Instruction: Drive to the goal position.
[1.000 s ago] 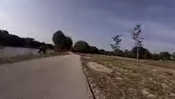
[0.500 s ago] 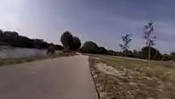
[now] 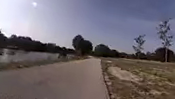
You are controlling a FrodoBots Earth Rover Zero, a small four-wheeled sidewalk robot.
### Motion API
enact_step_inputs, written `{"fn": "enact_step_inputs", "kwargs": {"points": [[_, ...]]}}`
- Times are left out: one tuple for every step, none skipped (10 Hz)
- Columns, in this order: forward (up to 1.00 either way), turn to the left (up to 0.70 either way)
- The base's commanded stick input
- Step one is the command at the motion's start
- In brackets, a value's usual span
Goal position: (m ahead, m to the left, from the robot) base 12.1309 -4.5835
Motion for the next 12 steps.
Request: {"fn": "enact_step_inputs", "kwargs": {"points": [[1.00, 0.23], [1.00, 0.09], [1.00, 0.01], [1.00, 0.02], [1.00, 0.02], [1.00, 0.01], [1.00, 0.01], [1.00, 0.02], [1.00, 0.02], [1.00, 0.00], [1.00, 0.00], [1.00, 0.00]]}}
